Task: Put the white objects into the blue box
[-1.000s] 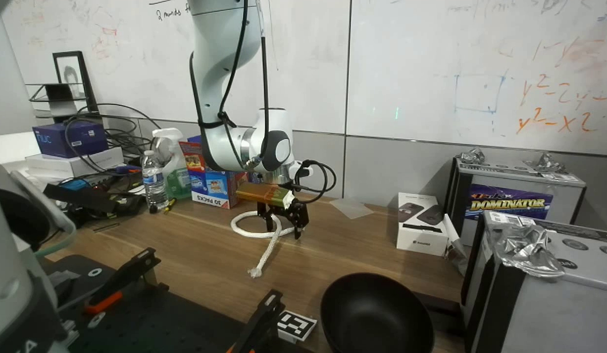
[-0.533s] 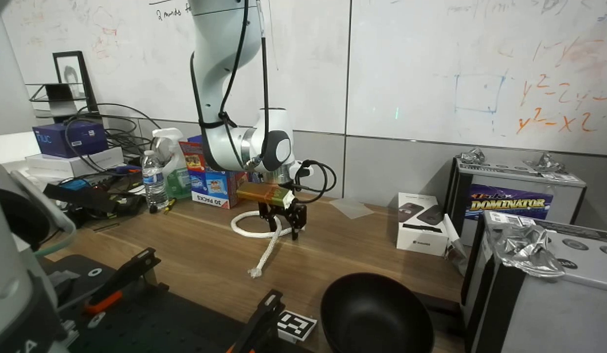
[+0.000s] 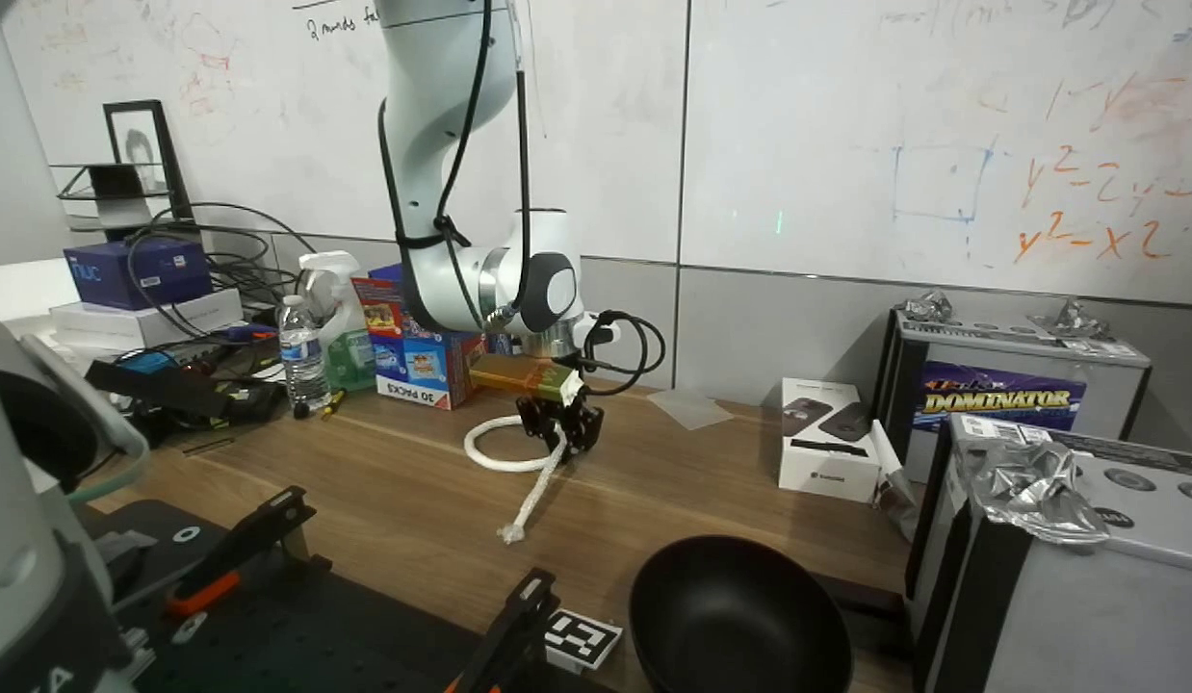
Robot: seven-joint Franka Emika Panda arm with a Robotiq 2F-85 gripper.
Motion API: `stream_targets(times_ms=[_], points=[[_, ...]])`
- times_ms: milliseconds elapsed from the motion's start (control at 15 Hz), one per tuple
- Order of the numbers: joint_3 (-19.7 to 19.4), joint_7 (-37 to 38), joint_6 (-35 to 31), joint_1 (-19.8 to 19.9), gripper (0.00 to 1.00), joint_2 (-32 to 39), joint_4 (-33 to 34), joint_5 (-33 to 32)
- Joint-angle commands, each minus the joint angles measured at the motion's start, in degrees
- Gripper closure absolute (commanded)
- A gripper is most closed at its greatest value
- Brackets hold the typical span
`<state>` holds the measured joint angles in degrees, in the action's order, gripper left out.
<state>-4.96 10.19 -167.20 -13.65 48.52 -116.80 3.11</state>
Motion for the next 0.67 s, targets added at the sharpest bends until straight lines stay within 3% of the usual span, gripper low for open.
stream_targets(times_ms=[0, 333, 400, 600], points=[[3.1, -1.0, 3.6, 3.2, 0.98, -0.1, 1.6, 0.2], [12.9, -6.6, 14.6, 12.2, 0.98, -4.2, 3.3, 3.3], [16.2, -9.1, 18.4, 15.1, 0.98, -5.8, 3.8, 5.0], [20.6, -12.2, 27.4, 18.8, 0.98, -10.0, 5.8, 10.7]])
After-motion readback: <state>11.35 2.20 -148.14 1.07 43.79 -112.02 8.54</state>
